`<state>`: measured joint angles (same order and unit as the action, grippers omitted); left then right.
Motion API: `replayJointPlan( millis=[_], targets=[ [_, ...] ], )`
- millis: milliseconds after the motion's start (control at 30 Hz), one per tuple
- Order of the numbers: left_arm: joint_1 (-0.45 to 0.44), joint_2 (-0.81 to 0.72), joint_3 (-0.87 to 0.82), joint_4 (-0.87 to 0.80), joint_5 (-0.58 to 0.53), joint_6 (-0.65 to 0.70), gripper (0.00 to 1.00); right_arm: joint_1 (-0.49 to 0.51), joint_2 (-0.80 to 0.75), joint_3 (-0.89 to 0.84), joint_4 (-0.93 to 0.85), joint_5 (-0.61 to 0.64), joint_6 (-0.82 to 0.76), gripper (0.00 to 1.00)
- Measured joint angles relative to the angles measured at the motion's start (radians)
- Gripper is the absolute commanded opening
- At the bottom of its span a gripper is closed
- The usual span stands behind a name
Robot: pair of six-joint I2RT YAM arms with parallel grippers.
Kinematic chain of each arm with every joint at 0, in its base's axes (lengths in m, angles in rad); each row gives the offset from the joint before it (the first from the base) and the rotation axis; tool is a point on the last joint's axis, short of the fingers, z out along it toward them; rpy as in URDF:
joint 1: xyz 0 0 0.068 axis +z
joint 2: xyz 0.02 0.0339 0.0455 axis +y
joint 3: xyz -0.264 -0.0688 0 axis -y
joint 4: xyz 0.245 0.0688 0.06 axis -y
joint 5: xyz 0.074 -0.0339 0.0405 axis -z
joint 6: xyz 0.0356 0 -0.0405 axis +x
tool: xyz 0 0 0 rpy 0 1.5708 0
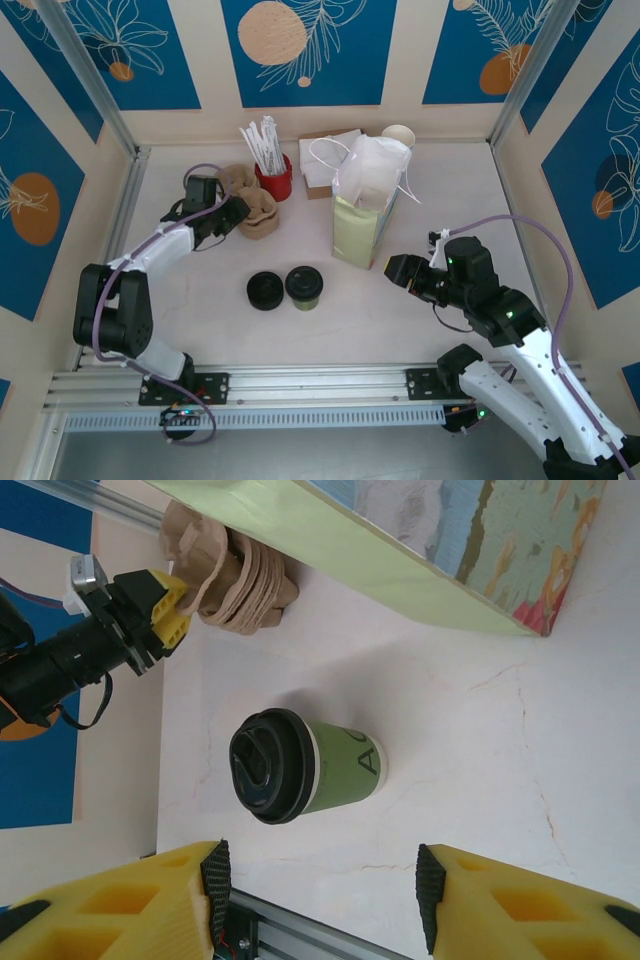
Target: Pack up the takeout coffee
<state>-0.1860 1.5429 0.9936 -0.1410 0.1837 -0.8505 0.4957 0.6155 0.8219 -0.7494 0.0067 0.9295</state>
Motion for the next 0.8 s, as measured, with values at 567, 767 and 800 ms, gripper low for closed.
replayJointPlan(
  millis=[567,767,800],
  targets=[
    [0.001,-0.040,0.000,0.053,0.034,-0.069,0.10,-0.018,-0.011,0.000,0.001,-0.019,0.000,0.55],
    [0.001,-0.077,0.012,0.047,0.042,-0.084,0.08,-0.021,-0.011,0.000,0.001,-0.023,0.000,0.54],
    [0.001,-0.087,0.018,0.045,0.042,-0.084,0.08,-0.022,-0.011,0.000,0.001,-0.023,0.000,0.55]
  ],
)
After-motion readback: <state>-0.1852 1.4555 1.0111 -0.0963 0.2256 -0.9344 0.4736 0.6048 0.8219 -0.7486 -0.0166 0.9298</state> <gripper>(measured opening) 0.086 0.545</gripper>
